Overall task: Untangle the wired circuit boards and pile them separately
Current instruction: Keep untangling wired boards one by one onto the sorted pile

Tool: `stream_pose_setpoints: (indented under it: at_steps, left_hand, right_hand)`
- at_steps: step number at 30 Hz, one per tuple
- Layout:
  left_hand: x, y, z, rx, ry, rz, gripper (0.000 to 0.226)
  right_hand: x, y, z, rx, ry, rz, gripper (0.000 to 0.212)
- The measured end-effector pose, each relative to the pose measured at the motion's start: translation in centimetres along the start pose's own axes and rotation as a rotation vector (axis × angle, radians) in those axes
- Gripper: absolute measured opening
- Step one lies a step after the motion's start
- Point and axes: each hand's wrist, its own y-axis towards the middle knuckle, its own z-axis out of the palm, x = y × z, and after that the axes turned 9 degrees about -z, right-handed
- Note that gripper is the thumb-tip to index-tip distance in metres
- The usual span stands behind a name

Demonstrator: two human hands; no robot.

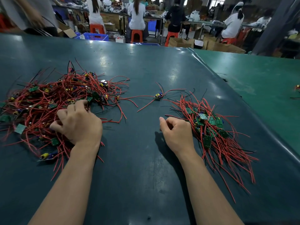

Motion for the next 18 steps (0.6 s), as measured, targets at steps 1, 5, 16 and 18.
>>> stream_pose_setpoints:
  at_steps: [1,5,16,18]
  left_hand:
    - [0.0,0.0,-0.2,-0.056,-0.067,0.021,0.029]
    - [-0.9,-0.8,-1.2,-0.327,-0.424,0.425,0.021]
    - [-3.7,-6.0,-1.0,0.240,-0.564,1.048,0.034]
    - [-3.5,-5.9,-1.1,0.342,-0.570,0.988,0.039]
  right_hand:
    - [0.0,0.0,0.0,0.005,0.004,0.009,0.046]
    - [0.5,0.0,-0.2,0.016,-0.016,0.043,0.042]
    - [3.1,-0.2,0.1,0.306,1.090,0.316,0.017]
    - [3.0,-0.2,0.2,0.291,1.095,0.331,0.019]
